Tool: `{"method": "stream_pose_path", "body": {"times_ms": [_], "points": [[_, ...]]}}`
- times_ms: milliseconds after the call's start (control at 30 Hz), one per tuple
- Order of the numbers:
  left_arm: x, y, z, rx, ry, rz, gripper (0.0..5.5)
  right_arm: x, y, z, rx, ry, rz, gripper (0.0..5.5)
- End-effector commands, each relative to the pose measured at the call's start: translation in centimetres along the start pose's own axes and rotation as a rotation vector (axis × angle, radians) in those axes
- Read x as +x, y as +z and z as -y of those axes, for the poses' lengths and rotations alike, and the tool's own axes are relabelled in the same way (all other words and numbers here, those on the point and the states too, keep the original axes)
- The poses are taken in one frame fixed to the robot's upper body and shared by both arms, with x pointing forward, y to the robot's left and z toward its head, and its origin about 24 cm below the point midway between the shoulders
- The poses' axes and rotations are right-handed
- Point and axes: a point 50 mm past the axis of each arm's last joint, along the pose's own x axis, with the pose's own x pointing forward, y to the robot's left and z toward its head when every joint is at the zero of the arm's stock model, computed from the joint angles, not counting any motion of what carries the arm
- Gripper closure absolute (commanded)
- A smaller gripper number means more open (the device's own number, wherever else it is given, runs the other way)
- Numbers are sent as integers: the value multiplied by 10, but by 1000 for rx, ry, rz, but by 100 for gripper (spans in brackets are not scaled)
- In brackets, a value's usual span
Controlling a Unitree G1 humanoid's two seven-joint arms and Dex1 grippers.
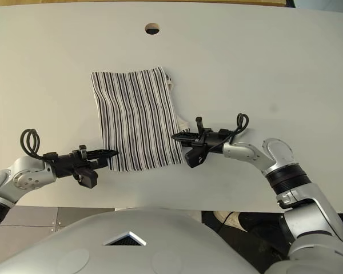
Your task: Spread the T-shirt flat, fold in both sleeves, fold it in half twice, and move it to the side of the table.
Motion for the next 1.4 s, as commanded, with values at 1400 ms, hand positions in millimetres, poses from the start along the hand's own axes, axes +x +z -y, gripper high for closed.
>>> {"method": "stream_pose_path", "body": {"times_ms": [1400], "points": [[46,-55,-52,-422,629,-213,384,31,-37,42,414,-587,-267,375]]}}
